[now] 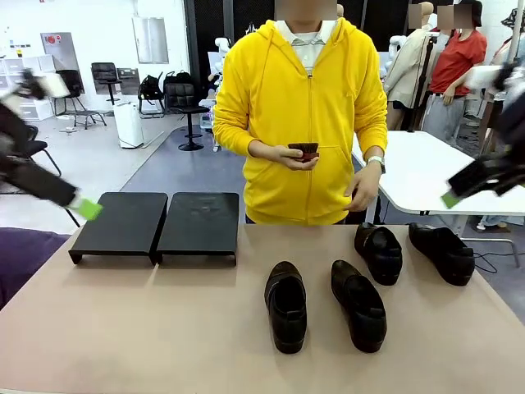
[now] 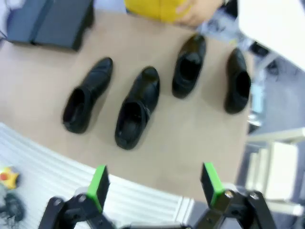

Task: Organize the shoes by placing them on the stand.
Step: Pick up one Shoe and place it in the middle of the table.

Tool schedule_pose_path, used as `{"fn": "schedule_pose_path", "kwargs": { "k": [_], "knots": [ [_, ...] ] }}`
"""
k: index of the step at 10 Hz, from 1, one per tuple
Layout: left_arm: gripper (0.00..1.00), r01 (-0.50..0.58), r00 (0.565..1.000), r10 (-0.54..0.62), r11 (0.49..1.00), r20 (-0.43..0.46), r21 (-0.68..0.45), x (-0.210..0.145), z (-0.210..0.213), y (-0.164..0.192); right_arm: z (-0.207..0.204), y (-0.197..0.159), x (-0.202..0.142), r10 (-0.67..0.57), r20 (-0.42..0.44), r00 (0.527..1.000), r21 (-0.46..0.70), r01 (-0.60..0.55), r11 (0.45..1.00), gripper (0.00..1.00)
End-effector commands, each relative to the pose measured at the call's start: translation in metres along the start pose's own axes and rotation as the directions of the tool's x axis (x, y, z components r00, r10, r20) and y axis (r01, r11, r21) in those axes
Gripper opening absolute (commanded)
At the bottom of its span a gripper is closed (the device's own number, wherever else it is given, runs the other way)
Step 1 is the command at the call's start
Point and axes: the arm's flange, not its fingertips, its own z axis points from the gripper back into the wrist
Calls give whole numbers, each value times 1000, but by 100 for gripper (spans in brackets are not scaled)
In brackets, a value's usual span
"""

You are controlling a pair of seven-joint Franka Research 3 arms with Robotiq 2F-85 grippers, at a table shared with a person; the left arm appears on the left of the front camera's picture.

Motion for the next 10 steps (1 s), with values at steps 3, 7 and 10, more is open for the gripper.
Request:
{"fn": "schedule_pose_path", "kwargs": {
  "k": [3, 7, 10],
  "knots": [
    [100, -127, 992, 127, 992, 25, 7, -49, 51, 19, 60, -63, -40, -210, 29, 977, 15, 209, 978, 100],
    [100, -135, 991, 135, 991, 11, 3, -53, 61, 23, 69, -70, -47, -216, 32, 976, 18, 216, 976, 100],
    [100, -135, 991, 135, 991, 11, 3, -53, 61, 23, 69, -70, -47, -216, 32, 976, 18, 216, 976, 100]
  ]
}}
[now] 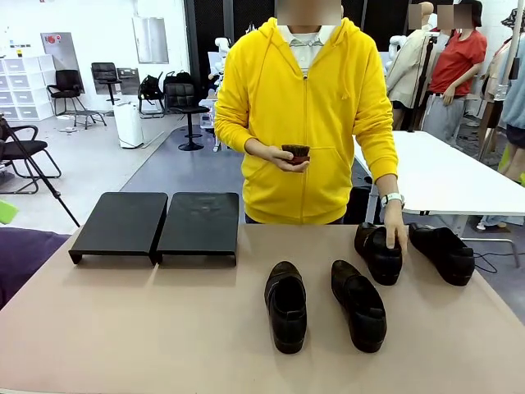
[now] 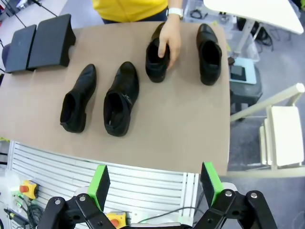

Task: Organize the shoes by placing them on the stand.
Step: Pick up one Shoe and place it in the middle of the table.

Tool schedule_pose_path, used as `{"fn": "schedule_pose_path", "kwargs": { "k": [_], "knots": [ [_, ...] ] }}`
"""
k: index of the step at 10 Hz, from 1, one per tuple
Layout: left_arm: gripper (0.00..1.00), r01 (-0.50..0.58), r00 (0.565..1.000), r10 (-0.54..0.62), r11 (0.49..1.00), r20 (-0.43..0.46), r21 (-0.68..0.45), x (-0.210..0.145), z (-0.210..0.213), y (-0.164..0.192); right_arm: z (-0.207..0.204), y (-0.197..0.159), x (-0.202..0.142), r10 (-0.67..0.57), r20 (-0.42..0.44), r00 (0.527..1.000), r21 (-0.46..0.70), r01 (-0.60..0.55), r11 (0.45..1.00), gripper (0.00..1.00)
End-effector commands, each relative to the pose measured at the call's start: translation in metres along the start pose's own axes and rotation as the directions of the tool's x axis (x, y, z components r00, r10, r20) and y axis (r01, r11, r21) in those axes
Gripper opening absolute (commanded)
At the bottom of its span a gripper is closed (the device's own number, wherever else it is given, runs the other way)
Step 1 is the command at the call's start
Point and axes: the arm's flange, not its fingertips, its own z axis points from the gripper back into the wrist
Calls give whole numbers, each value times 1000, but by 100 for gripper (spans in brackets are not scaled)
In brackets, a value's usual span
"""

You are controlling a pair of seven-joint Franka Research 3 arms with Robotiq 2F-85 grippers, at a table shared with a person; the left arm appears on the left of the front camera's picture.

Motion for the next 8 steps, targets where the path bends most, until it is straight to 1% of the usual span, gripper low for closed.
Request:
{"fn": "schedule_pose_path", "kwargs": {
  "k": [1, 5, 6, 8],
  "knots": [
    [100, 15, 1000, -15, 1000, -1, -20, 0, 0, -1, 2, -2, 0, 6, 4, 1000, 10, -6, 1000, 100],
    [100, 15, 1000, -15, 1000, -1, -20, 0, 0, -1, 0, 0, 0, 0, 0, 1000, 0, 0, 1000, 100],
    [100, 15, 1000, -15, 1000, -1, -20, 0, 0, -1, -16, 19, 9, 31, -45, 999, -6, -31, 999, 100],
    [100, 15, 1000, -15, 1000, -1, -20, 0, 0, -1, -64, 77, 20, 97, -123, 988, 0, -97, 995, 100]
  ]
}}
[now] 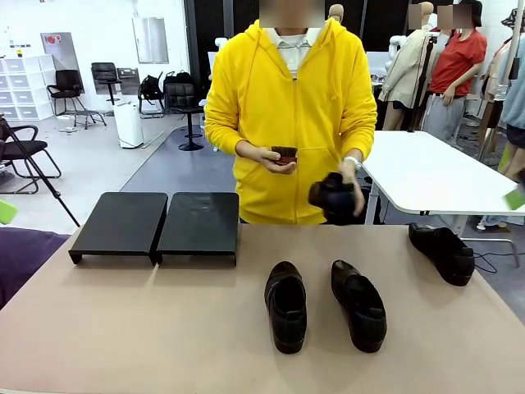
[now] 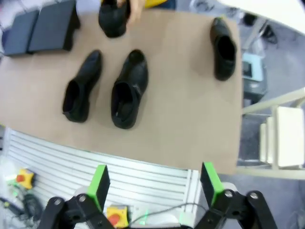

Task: Organize the shoes by placing them on the stand.
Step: Pick up one Shoe and place it in the middle of the table.

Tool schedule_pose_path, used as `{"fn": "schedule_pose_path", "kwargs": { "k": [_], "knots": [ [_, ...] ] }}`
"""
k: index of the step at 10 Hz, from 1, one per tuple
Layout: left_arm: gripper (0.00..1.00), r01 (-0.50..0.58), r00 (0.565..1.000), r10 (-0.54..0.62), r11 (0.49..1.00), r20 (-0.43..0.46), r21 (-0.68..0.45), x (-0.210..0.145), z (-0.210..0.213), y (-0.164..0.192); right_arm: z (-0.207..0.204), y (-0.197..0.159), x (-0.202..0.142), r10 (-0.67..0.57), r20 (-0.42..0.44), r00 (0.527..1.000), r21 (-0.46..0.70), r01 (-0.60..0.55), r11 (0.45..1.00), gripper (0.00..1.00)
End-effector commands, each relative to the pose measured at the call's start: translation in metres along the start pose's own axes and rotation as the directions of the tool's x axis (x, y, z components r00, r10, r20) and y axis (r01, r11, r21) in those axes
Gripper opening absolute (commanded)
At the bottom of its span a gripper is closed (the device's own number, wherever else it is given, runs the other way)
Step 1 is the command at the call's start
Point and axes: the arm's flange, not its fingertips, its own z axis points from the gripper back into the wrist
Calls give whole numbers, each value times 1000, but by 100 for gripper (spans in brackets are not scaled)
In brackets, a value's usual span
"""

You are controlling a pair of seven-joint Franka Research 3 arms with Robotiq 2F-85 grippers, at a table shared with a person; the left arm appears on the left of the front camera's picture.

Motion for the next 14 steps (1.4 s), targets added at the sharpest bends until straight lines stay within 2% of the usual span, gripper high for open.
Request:
{"fn": "schedule_pose_path", "kwargs": {
  "k": [1, 2, 4, 5, 7, 8, 9, 10, 12, 13, 14],
  "knots": [
    [100, 13, 1000, -13, 1000, -1, -20, 0, 0, -1, -56, 70, 25, 66, -63, 996, 12, -65, 998, 100],
    [100, 13, 1000, -13, 1000, -1, -20, 0, 0, -1, -70, 85, 29, 114, -71, 991, 4, -114, 993, 100],
    [100, 13, 1000, -13, 1000, -1, -20, 0, 0, -1, -67, 57, 36, 33, -61, 998, -59, -36, 998, 100],
    [100, 13, 1000, -13, 1000, -1, -20, 0, 0, -1, -49, 23, 29, -30, -29, 999, -59, 28, 998, 100],
    [100, 13, 1000, -13, 1000, -1, -20, 0, 0, -1, -3, -56, -11, -109, -34, 993, 22, 110, 994, 100],
    [100, 13, 1000, -13, 1000, -1, -20, 0, 0, -1, 13, -88, -31, -179, -23, 984, 42, 180, 983, 100],
    [100, 13, 1000, -13, 1000, -1, -20, 0, 0, -1, 19, -102, -44, -245, -12, 969, 24, 246, 969, 100],
    [100, 13, 1000, -13, 1000, -1, -20, 0, 0, -1, 15, -105, -47, -280, -2, 960, 22, 280, 960, 100],
    [100, 13, 1000, -13, 1000, -1, -20, 0, 0, -1, -10, -95, -33, -268, -34, 963, 46, 269, 962, 100],
    [100, 13, 1000, -13, 1000, -1, -20, 0, 0, -1, -28, -79, -18, -245, -48, 968, 77, 249, 966, 100],
    [100, 13, 1000, -13, 1000, -1, -20, 0, 0, -1, -56, -47, 3, -219, -69, 973, 70, 223, 972, 100]
  ]
}}
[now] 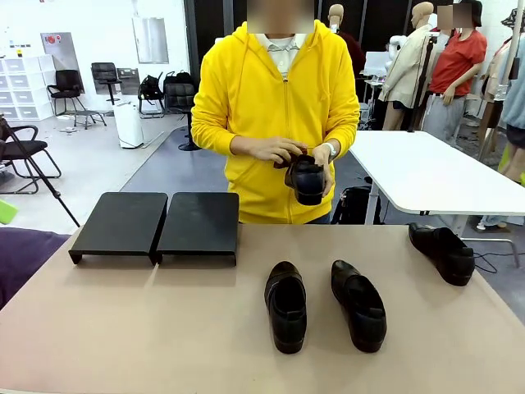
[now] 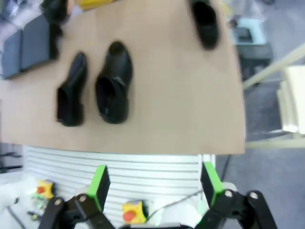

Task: Organize the shoes by placing them on the stand.
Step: Pick up one Shoe and place it in the middle of the table.

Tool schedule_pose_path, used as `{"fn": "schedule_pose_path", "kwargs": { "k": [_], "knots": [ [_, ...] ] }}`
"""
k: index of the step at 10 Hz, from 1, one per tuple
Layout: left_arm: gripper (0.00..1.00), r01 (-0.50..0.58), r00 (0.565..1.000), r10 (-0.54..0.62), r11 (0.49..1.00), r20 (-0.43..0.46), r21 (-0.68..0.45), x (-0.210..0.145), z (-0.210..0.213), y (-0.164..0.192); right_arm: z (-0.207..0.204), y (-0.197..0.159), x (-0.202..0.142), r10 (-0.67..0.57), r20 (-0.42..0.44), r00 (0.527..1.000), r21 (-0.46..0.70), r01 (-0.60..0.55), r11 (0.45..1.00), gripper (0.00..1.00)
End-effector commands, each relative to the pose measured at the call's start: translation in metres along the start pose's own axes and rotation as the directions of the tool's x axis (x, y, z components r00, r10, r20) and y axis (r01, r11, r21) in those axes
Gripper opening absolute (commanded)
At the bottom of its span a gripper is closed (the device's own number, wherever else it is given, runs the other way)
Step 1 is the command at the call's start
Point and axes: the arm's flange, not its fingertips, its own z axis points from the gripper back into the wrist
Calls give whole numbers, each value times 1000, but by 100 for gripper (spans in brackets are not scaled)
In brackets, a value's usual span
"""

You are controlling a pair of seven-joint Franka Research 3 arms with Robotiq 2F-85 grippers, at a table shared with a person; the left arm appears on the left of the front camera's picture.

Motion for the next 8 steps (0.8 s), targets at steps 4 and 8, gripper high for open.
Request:
{"fn": "schedule_pose_path", "kwargs": {
  "k": [4, 8],
  "knots": [
    [100, 12, 1000, -12, 1000, 1, -22, 0, 0, 0, -131, 133, 26, 114, -37, 993, 66, -111, 992, 100],
    [100, 12, 1000, -12, 1000, 1, -22, 0, 0, 0, -59, 51, 23, 77, -34, 996, 95, -74, 993, 100]
  ]
}}
